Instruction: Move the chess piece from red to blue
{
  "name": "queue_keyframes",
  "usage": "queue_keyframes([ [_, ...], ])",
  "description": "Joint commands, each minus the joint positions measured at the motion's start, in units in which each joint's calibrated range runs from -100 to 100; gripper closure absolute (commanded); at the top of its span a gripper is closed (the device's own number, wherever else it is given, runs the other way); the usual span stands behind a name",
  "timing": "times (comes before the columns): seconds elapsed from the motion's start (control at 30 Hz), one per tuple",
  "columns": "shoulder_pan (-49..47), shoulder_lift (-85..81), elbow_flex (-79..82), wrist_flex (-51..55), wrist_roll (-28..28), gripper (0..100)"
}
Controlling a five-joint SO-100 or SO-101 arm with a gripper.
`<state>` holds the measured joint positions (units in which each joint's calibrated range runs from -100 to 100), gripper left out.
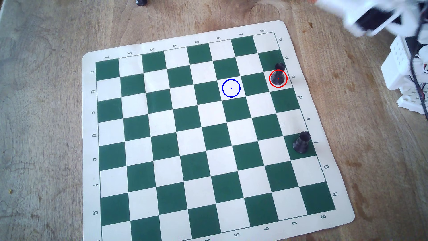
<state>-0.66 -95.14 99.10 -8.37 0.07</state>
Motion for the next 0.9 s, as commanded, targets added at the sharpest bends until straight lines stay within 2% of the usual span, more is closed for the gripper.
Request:
queue_keyframes([
  [0.0, 2.11, -0.53, -1.45, 19.1, -2.54, 81],
  [0.03, 2.58, -0.62, -4.17, 29.58, -3.71, 80],
  [0.17, 3.6, -0.62, -9.98, 46.2, -5.91, 77],
  [0.2, 3.28, -0.53, -12.33, 54.15, -6.11, 74],
  [0.33, 4.46, 0.32, -14.15, 64.39, -4.93, 69],
  [0.47, 4.69, 6.35, -15.32, 68.97, -4.49, 68],
  [0.6, 3.99, 9.83, -11.43, 66.27, -4.69, 69],
  [0.77, 5.0, 24.94, 0.54, 39.16, -4.49, 69],
  [0.87, 5.87, 30.62, 0.72, 32.12, -4.49, 70],
])
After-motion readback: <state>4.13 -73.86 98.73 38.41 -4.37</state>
